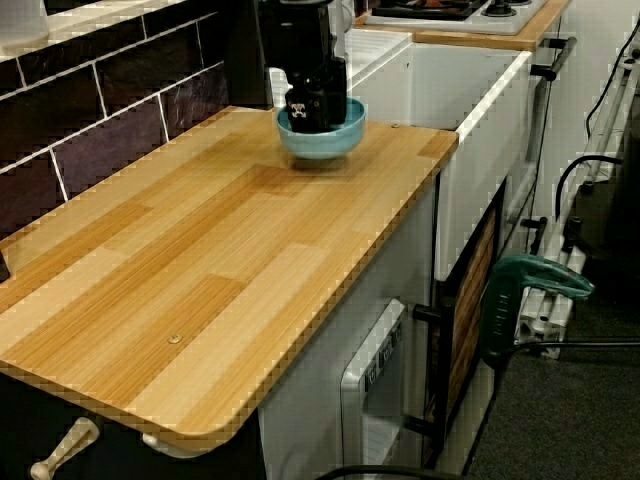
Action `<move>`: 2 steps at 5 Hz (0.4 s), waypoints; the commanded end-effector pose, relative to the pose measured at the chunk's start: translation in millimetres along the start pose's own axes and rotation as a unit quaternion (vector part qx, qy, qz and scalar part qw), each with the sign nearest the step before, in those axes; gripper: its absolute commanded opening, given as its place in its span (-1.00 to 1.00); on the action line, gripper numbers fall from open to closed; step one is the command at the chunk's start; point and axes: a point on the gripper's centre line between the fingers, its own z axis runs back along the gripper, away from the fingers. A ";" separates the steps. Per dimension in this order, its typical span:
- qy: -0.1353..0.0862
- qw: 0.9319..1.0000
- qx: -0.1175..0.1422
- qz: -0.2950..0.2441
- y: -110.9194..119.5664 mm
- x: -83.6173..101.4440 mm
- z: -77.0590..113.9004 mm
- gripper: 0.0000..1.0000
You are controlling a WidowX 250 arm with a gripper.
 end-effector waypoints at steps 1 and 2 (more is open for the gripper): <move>-0.030 0.999 -0.013 -0.001 10.4 -0.8 30.5 1.00; -0.032 0.999 -0.014 0.002 12.6 2.5 34.6 1.00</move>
